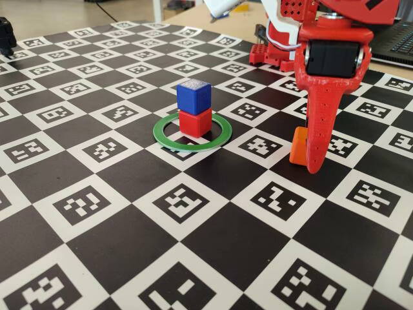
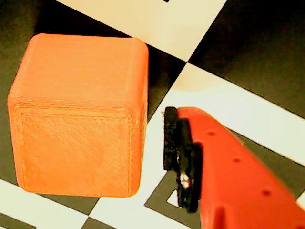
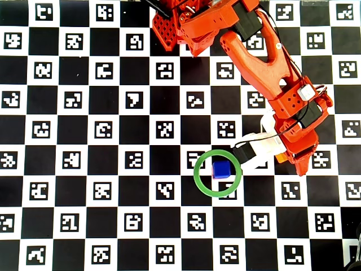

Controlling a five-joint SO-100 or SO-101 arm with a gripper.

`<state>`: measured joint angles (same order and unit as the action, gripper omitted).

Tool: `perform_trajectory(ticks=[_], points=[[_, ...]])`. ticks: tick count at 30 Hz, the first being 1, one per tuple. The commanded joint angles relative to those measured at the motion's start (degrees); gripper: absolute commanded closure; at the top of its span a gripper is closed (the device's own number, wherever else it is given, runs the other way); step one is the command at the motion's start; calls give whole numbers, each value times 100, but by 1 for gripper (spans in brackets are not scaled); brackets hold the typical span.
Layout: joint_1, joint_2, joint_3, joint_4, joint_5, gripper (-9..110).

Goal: Grab the red cube then put it in the green circle then put the blue cube on top and finally the orange cube on top

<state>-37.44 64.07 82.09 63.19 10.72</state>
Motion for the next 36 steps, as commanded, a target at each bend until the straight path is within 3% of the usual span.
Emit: perform_trajectory(ticks=[1,21,36], points=[[-18,158,-264,-18,0,60],[-70,18,-457,-149,0,73],[-35,18,-527,-290,35,100]])
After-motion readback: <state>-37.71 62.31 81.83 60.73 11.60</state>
